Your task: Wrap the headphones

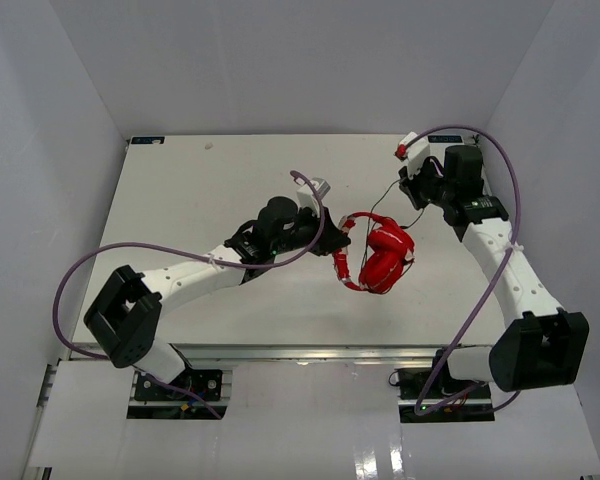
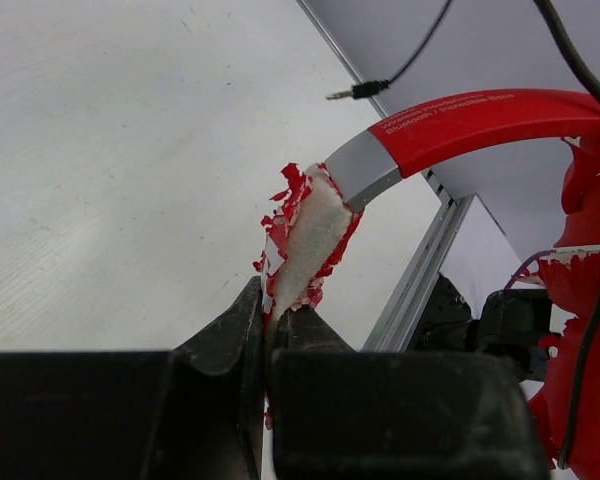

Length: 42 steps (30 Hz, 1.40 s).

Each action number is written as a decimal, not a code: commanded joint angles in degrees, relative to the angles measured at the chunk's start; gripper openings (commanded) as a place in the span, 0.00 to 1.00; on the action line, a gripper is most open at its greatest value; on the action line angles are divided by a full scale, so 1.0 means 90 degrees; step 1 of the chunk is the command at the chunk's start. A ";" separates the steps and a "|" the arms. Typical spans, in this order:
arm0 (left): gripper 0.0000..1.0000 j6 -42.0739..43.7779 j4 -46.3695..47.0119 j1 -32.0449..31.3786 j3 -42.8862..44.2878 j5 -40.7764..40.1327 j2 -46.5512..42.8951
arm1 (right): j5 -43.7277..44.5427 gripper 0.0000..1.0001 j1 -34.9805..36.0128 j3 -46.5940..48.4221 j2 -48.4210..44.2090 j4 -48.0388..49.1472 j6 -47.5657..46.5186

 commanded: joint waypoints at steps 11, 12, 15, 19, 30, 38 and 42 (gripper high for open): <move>0.00 -0.0762 0.0818 0.0220 0.0461 0.0865 0.0000 | -0.1951 0.08 -0.0208 -0.1198 -0.1007 0.0735 0.0239; 0.00 -0.0789 0.0786 0.0220 0.0561 0.0760 -0.0049 | -0.2167 0.08 -0.0224 -0.1285 -0.0970 0.0737 0.0336; 0.00 -0.0816 0.0609 0.0220 0.0640 0.0323 -0.0231 | -0.2605 0.08 -0.0224 -0.1364 -0.0874 0.0755 0.0571; 0.00 -0.0678 0.0041 0.0220 0.0706 -0.0374 -0.0452 | -0.2942 0.08 -0.0336 -0.1229 -0.0761 0.0813 0.0978; 0.00 -0.0362 -0.0788 0.0230 0.0584 -0.0728 -0.0597 | -0.2817 0.08 -0.1190 -0.1699 -0.1249 0.2350 0.2139; 0.00 -0.0374 -0.1168 0.0249 0.0851 -0.0904 -0.0565 | -0.3201 0.08 -0.1367 -0.2369 -0.1473 0.2962 0.2449; 0.00 -0.0646 -0.1372 0.0358 0.1048 -0.1196 -0.0713 | -0.3366 0.08 -0.1549 -0.2689 -0.1541 0.3207 0.2626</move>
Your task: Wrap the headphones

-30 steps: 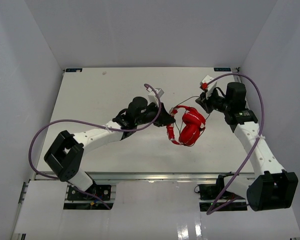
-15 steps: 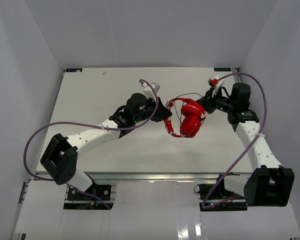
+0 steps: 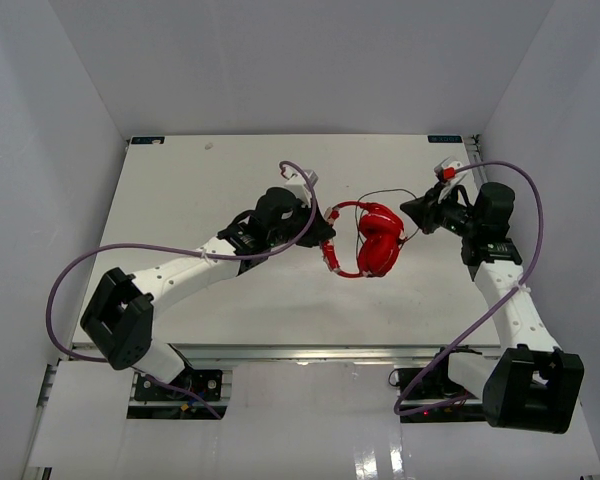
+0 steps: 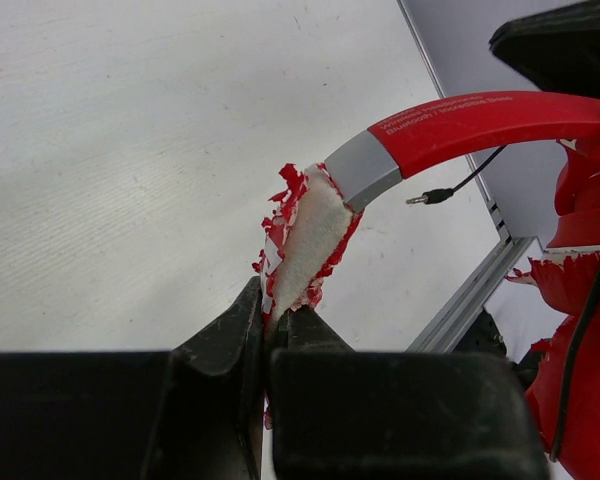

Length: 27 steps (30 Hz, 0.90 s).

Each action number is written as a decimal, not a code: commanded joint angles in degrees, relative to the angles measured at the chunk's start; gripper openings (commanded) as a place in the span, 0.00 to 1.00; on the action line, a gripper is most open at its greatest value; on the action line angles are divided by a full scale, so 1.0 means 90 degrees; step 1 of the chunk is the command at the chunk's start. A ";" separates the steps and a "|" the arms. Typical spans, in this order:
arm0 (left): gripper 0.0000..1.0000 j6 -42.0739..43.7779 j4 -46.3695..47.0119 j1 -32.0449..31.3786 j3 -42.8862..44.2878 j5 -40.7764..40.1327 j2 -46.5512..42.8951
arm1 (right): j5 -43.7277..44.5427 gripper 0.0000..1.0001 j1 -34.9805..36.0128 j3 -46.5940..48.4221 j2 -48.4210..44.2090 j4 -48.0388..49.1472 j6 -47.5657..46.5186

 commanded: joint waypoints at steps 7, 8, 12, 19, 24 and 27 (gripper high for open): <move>0.00 -0.1318 -0.0027 0.0450 0.0571 -0.0187 -0.0633 | -0.1082 0.08 -0.0289 -0.0847 -0.0466 0.1560 0.0862; 0.00 -0.1444 0.0031 0.0465 0.0566 -0.0128 -0.0599 | -0.1255 0.08 -0.0284 -0.0904 -0.0439 0.1695 0.0974; 0.00 -0.1974 0.0441 0.0474 0.0599 0.0120 -0.0432 | -0.1765 0.08 -0.0242 -0.0910 -0.0143 0.1829 0.1226; 0.00 -0.2557 0.0701 0.0474 0.0944 0.0161 -0.0046 | -0.1766 0.14 0.0316 -0.0791 0.0058 0.1422 0.0776; 0.00 -0.2707 0.0369 0.0483 0.1217 -0.0336 0.0111 | -0.1446 0.18 0.0920 -0.0634 0.0187 0.0874 0.0188; 0.00 -0.2729 0.0273 0.0545 0.1203 -0.0542 0.0106 | -0.1322 0.18 0.0991 -0.0713 0.0040 0.0829 0.0024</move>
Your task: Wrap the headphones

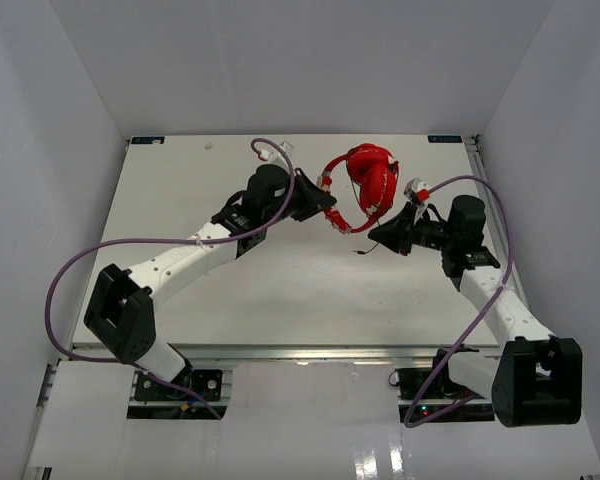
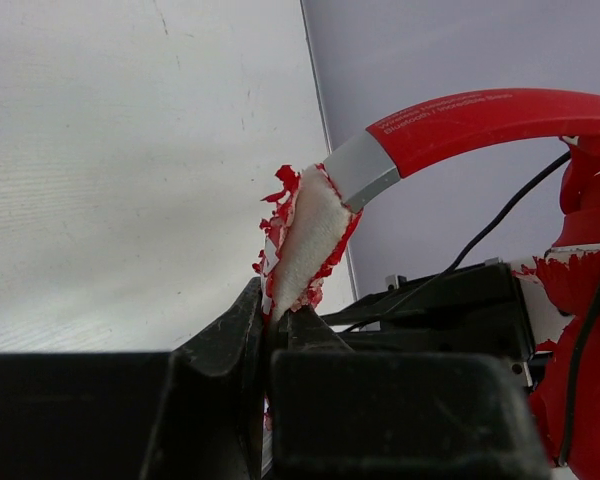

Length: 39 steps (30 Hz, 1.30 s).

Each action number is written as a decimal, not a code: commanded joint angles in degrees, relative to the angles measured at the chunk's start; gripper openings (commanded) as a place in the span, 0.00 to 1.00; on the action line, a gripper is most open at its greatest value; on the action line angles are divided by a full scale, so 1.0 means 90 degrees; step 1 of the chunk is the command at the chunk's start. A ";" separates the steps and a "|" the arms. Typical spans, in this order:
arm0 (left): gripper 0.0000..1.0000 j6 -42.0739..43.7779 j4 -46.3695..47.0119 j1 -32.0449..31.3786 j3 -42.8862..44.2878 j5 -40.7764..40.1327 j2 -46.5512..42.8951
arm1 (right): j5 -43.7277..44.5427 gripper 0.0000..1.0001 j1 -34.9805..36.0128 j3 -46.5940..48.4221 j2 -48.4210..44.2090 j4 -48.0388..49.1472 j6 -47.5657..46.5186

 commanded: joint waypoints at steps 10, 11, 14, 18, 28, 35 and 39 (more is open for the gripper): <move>0.00 -0.0523 0.0236 0.0204 0.0036 -0.0778 -0.0179 | 0.0684 0.08 0.0522 0.0284 -0.0379 -0.0634 -0.0902; 0.00 -0.0519 0.0064 0.0208 0.0063 -0.1030 -0.0171 | 0.0928 0.08 0.0633 0.0380 -0.0417 -0.0891 -0.1131; 0.00 -0.0415 -0.0441 0.0229 0.0301 -0.1485 -0.0008 | 0.1800 0.08 0.0998 0.0674 -0.0491 -0.1685 -0.1760; 0.00 -0.0075 -0.1011 0.0243 0.0515 -0.1892 0.0352 | 0.3282 0.08 0.1505 0.1207 -0.0389 -0.2608 -0.2513; 0.00 0.0732 -0.1561 0.0245 0.0450 -0.2358 0.1186 | 0.4499 0.08 0.2143 0.1387 0.0215 -0.3170 -0.3054; 0.00 0.1020 -0.1683 0.0246 0.0231 -0.2296 0.1798 | 0.3944 0.08 0.2150 0.1046 0.1205 -0.2947 -0.2703; 0.00 0.1187 -0.1952 0.0248 0.0318 -0.2253 0.2179 | 0.3794 0.08 0.2153 0.0998 0.1750 -0.2821 -0.2623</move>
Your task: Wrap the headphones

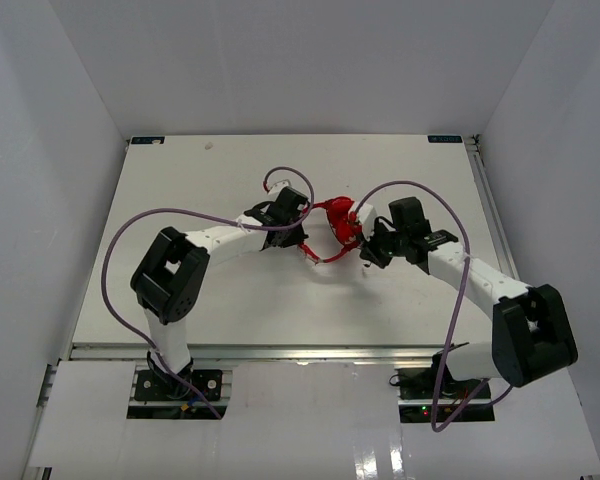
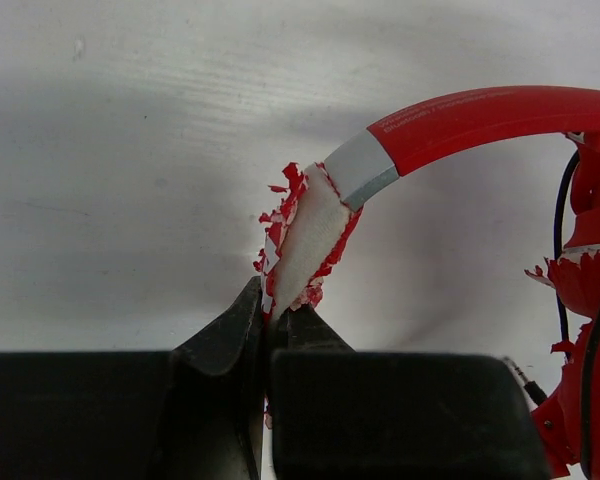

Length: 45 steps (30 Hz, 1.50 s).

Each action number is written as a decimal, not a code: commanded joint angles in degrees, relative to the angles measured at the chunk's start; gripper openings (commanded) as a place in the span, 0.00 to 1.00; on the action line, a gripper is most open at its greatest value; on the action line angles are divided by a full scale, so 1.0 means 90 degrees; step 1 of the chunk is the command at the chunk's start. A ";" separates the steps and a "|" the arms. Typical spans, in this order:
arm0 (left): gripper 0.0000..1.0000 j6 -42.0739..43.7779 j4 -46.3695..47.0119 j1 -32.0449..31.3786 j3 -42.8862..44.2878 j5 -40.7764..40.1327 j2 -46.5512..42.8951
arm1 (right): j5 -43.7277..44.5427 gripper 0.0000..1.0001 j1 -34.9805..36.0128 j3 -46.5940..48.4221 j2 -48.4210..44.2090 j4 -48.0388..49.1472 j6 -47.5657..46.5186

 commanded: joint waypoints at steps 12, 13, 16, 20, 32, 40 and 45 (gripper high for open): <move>0.00 0.0812 -0.1018 0.0024 0.0946 -0.0274 0.1002 | -0.0824 0.08 0.0047 0.0476 0.1976 0.0311 0.0384; 0.01 0.0867 -0.1175 0.0028 0.1057 -0.0307 0.1071 | -0.0838 0.09 0.0042 0.0504 0.2023 0.0260 0.0379; 0.06 0.1025 -0.1460 0.0023 0.1291 -0.0414 0.1190 | -0.0831 0.12 0.0019 0.0479 0.1985 0.0225 0.0366; 0.23 0.1151 -0.1550 0.0023 0.1379 -0.0485 0.1157 | -0.0841 0.19 0.0008 0.0441 0.1928 0.0185 0.0365; 0.82 0.1462 -0.1608 0.0023 0.1379 -0.0416 0.0357 | -0.0812 0.87 -0.0277 0.0405 0.1143 -0.0786 -0.0060; 0.93 0.2164 -0.0995 0.0022 0.0484 0.0530 -0.1353 | -0.0511 0.90 -0.0650 0.0435 -0.0621 -0.1659 -0.0598; 0.98 0.2632 0.0477 0.0022 -0.1511 0.1873 -0.3985 | 0.0332 0.90 -0.0933 -0.0412 -0.1950 -0.0626 0.0210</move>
